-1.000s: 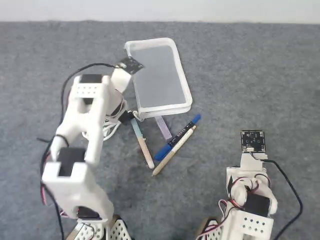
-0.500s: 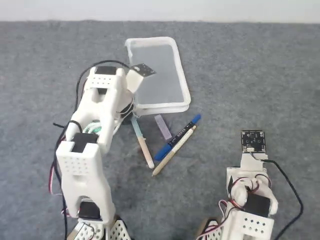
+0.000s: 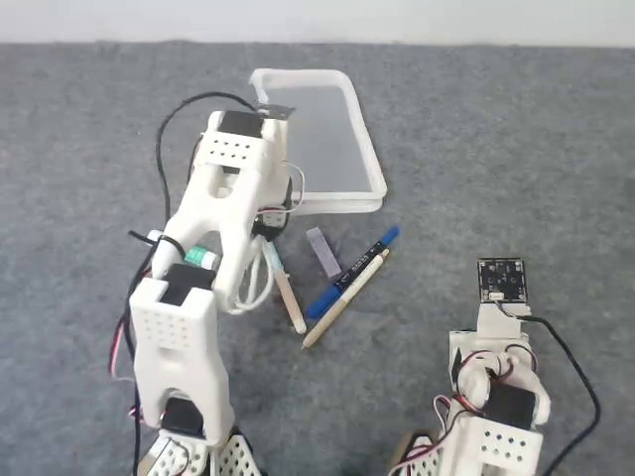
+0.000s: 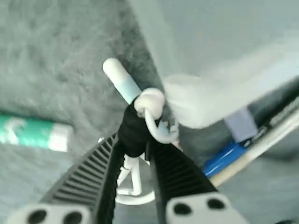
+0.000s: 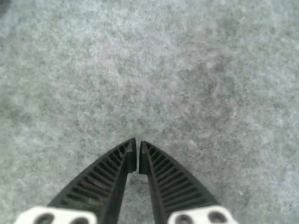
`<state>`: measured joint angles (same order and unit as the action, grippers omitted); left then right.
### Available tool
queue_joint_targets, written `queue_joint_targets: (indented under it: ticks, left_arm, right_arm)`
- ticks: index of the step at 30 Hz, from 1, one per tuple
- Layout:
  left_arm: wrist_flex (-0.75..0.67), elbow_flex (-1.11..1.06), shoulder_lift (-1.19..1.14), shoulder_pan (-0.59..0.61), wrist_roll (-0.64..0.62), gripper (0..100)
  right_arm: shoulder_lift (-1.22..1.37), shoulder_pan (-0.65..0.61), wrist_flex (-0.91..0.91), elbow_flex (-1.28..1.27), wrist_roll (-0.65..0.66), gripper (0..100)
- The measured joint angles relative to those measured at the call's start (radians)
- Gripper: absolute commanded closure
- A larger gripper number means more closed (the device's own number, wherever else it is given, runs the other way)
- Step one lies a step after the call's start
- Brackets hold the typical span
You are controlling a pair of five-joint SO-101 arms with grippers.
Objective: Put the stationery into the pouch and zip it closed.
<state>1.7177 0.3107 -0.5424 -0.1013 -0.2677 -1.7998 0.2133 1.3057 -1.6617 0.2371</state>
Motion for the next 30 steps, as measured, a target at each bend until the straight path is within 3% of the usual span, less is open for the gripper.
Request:
queue_joint_targets:
  ticks: [3, 6, 13, 23, 30]
  left_arm:
    - [0.000, 0.000, 0.000, -0.009, -0.138, 98]
    - [0.000, 0.000, 0.000, -0.037, -0.163, 97]
    - [0.000, -0.054, 0.000, -0.072, -0.199, 71]
    - [0.000, -0.058, 0.091, -0.068, -0.239, 70]
    - [0.000, -0.138, 0.296, 0.058, -0.089, 70]
  right_arm:
    - [0.000, 0.000, 0.000, 0.000, 0.000, 99.1]
    - [0.000, 0.000, 0.000, 0.000, 0.000, 99.1]
    - [0.000, 0.000, 0.000, 0.000, 0.000, 99.1]
    - [0.000, 0.000, 0.000, 0.000, 0.000, 99.1]
    - [0.000, 0.000, 0.000, 0.000, 0.000, 99.1]
